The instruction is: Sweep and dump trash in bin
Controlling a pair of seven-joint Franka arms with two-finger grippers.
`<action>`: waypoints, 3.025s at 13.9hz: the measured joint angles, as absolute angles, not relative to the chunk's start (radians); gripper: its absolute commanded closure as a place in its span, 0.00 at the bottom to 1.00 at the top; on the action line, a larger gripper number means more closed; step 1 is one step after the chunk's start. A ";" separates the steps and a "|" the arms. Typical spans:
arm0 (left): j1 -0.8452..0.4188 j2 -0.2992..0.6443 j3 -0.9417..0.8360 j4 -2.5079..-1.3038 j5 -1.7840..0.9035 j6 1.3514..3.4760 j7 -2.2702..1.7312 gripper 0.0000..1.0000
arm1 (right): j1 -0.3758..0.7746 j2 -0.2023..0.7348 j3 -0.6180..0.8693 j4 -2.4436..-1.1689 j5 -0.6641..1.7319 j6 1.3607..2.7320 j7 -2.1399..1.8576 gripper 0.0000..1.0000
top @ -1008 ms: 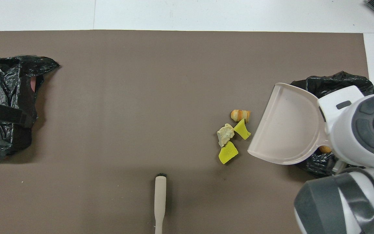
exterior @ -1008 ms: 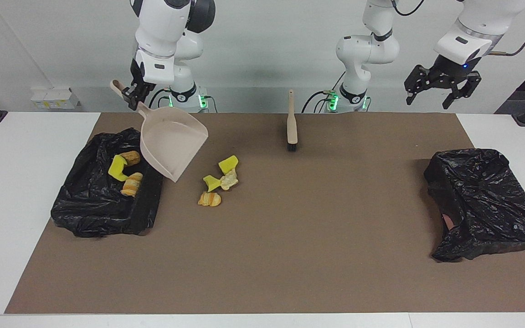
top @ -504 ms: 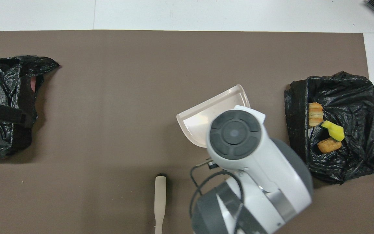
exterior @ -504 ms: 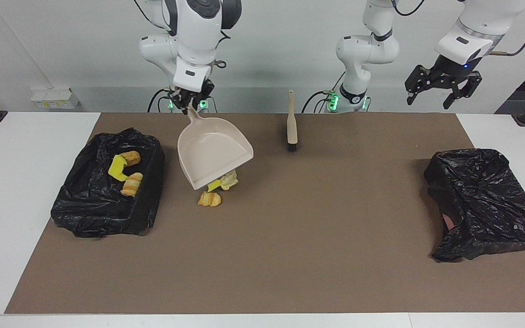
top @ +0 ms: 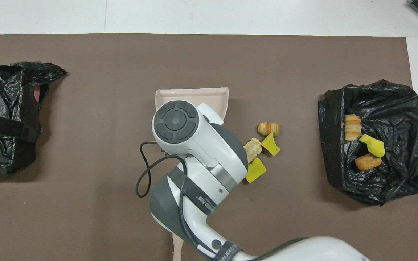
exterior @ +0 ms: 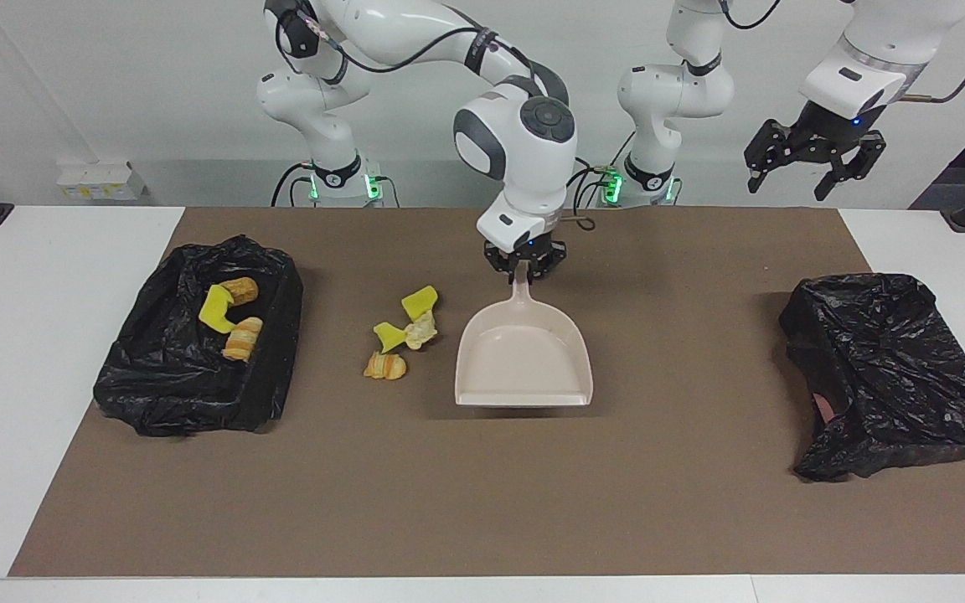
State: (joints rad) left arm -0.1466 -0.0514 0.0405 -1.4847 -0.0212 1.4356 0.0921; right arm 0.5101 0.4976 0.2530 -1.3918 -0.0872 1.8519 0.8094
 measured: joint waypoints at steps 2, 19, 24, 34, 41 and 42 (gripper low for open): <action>-0.147 -0.051 0.040 -1.485 -0.021 1.429 0.092 0.00 | 0.521 0.580 0.252 -1.328 -0.087 1.901 0.817 1.00; -0.136 -0.011 -0.077 -1.640 -0.022 1.698 -0.007 0.00 | 0.547 0.383 0.253 -1.514 -0.036 1.939 0.747 0.00; -0.138 0.070 -0.239 -1.755 -0.022 1.899 -0.203 0.00 | 0.623 0.122 0.262 -1.865 0.139 1.938 0.762 0.00; -0.149 0.257 -0.446 -1.955 0.060 2.232 -0.578 0.00 | 0.848 0.064 0.267 -2.258 0.280 2.300 0.930 0.00; -0.144 0.258 -0.451 -1.992 0.064 2.278 -0.602 1.00 | 0.847 0.063 0.266 -2.275 0.288 2.318 0.928 1.00; -0.142 0.258 -0.451 -1.991 0.081 2.279 -0.599 1.00 | 0.846 0.063 0.266 -2.276 0.288 2.319 0.927 1.00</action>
State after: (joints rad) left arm -0.1421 0.2584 -0.4509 -1.9908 0.0811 2.2793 -0.5988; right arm 0.8458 0.0633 0.2663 -2.2756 0.2882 2.3187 0.9273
